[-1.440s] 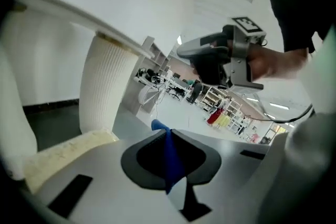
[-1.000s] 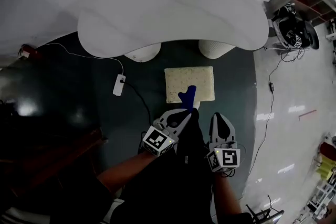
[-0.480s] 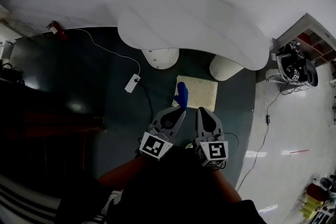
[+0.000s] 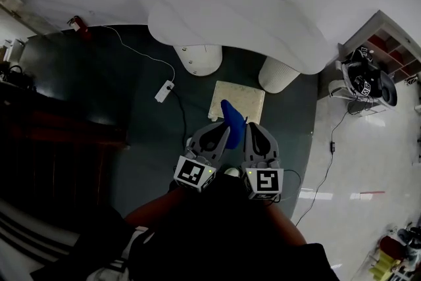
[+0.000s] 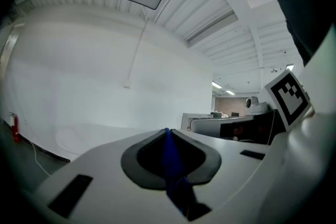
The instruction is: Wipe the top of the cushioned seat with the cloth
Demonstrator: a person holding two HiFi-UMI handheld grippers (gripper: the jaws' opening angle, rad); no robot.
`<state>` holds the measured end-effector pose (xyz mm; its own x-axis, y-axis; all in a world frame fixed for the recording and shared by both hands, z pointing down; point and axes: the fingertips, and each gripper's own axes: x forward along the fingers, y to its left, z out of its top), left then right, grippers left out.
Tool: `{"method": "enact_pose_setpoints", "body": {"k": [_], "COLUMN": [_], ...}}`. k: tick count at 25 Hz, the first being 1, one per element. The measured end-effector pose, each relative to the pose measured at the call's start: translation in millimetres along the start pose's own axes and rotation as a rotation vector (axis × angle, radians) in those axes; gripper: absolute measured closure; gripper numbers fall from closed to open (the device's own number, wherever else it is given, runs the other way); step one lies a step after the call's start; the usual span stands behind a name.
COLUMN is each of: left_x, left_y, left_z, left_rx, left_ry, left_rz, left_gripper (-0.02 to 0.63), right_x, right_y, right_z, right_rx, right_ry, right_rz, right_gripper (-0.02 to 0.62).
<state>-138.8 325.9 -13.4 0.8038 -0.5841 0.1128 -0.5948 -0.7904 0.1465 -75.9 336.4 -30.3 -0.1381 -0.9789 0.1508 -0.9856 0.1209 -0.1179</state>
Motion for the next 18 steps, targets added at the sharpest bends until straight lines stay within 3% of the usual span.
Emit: {"method": "enact_pose_setpoints", "body": {"k": [6,10,18], "left_x": [-0.9,-0.4,1.7], "left_y": [-27.8,-37.7,-76.4], "left_z": [1.6,11.0,-8.2], "left_rx": [0.035,0.04,0.029], "left_ry": [0.041,-0.047,-0.028], "left_rz": [-0.035,-0.007,-0.068], "left_gripper": [0.571,0.571,0.571], "right_x": [-27.0,-38.6,-70.6], "right_y": [-12.6,3.5,-8.8], "right_z": [11.3,7.5,-8.2], "right_rx": [-0.021,-0.059,-0.091], "right_ry": [-0.02,-0.029,0.015], "right_rz": [-0.024,0.011,-0.035], "right_gripper": [0.56,0.56,0.56]}}
